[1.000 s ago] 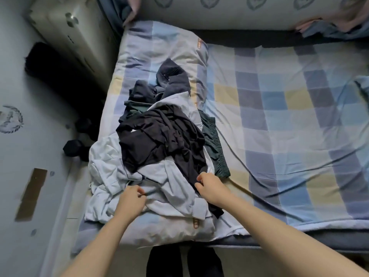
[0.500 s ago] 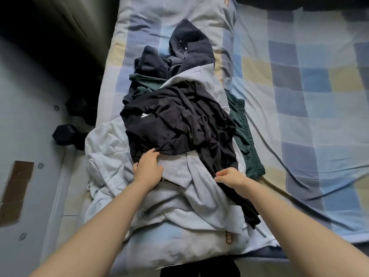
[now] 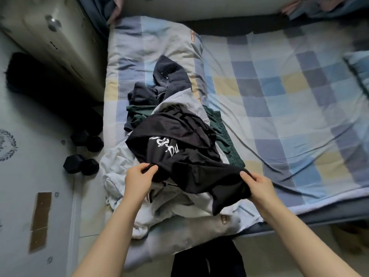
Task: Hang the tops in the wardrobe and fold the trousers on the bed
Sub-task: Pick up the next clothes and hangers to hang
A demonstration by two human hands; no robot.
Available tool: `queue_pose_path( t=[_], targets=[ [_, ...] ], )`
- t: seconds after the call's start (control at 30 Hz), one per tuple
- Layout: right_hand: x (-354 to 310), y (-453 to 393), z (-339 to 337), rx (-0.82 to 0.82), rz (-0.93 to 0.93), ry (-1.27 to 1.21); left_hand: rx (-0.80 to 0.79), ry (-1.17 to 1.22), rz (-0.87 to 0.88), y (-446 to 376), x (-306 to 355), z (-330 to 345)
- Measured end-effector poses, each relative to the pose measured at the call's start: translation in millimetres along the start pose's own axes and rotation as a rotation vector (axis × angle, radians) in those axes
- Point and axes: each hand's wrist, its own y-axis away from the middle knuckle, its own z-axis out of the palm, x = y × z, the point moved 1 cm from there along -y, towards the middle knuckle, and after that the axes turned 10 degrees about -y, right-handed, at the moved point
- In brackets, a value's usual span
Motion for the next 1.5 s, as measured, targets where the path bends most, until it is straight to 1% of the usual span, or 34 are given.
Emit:
queue_pose_path(
  t=[0.1, 0.17, 0.23, 0.3, 0.37, 0.4, 0.43, 0.5, 0.53, 0.57, 0.63, 0.73, 0.8, 0.87, 0.97, 1.07, 1.17, 1.27, 1.33, 1.37, 1.43, 1.47, 1.5],
  targets=[
    [-23.8, 40.8, -12.2, 0.046, -0.115, -0.007, -0.04, 0.052, 0.081, 35.6, 30.7, -13.7],
    [-32.6, 59.8, -17.9, 0.077, -0.185, 0.053, -0.08, 0.102, 0.134, 57.8, 50.1, -15.6],
    [-42.7, 82.4, -26.4, 0.123, -0.226, 0.15, -0.169, 0.125, 0.187, 88.4, 73.9, -12.8],
    [-45.8, 102.8, -34.5, 0.141, -0.25, 0.348, -0.252, 0.178, 0.244, 120.5, 96.4, -8.3],
    [-44.8, 128.8, -36.4, 0.078, -0.3, 0.583, -0.342, 0.22, 0.303, 151.4, 118.3, -3.2],
    [-44.6, 142.3, -32.0, 0.021, -0.357, 0.648, -0.392, 0.225, 0.339, 166.0, 128.3, -1.0],
    [-45.1, 156.9, -28.6, -0.033, -0.437, 0.66, -0.451, 0.221, 0.378, 181.9, 138.3, 1.0],
    [-46.1, 174.9, -24.3, -0.092, -0.577, 0.583, -0.562, 0.2, 0.444, 207.3, 152.1, 6.6],
    [-48.0, 183.0, -26.8, -0.07, -0.616, 0.535, -0.598, 0.164, 0.483, 219.9, 158.1, 9.8],
    [-49.9, 188.6, -29.1, -0.031, -0.615, 0.481, -0.618, 0.131, 0.512, 229.6, 161.9, 12.6],
    [-53.7, 200.4, -38.2, 0.054, -0.556, 0.335, -0.636, 0.115, 0.552, 249.0, 167.2, 18.2],
    [-61.6, 218.1, -50.6, 0.119, -0.481, 0.032, -0.668, 0.105, 0.602, 266.7, 169.8, 26.2],
    [-68.1, 229.8, -61.4, 0.173, -0.455, -0.102, -0.738, 0.057, 0.627, 273.3, 168.7, 32.3],
    [-72.9, 236.7, -72.2, 0.188, -0.455, -0.221, -0.804, -0.02, 0.679, 277.6, 165.1, 39.3],
    [-83.6, 251.0, -100.0, 0.206, -0.462, -0.331, -0.777, -0.13, 0.785, 296.0, 165.9, 57.9],
    [-93.5, 264.8, -130.0, 0.207, -0.503, -0.325, -0.766, -0.139, 0.84, 324.0, 173.8, 85.4],
    [-97.2, 284.0, -167.8, 0.237, -0.579, -0.327, -0.691, -0.143, 0.932, 353.3, 186.9, 112.3],
    [-99.8, 303.1, -226.4, 0.292, -0.639, -0.418, -0.636, -0.209, 1.032, 379.4, 204.3, 138.1],
    [-99.2, 310.9, -261.8, 0.351, -0.661, -0.452, -0.53, -0.282, 1.083, 387.0, 211.9, 152.0],
    [-96.6, 316.2, -283.9, 0.386, -0.681, -0.469, -0.468, -0.301, 1.084, 393.6, 217.7, 162.5],
    [-89.6, 323.0, -313.5, 0.447, -0.708, -0.462, -0.377, -0.28, 1.025, 400.0, 227.2, 176.4],
    [-85.1, 326.8, -328.0, 0.491, -0.724, -0.44, -0.395, -0.241, 0.973, 406.9, 234.3, 183.2],
    [-79.3, 332.3, -345.7, 0.556, -0.749, -0.413, -0.465, -0.193, 0.907, 418.9, 243.3, 193.2]
  ],
)
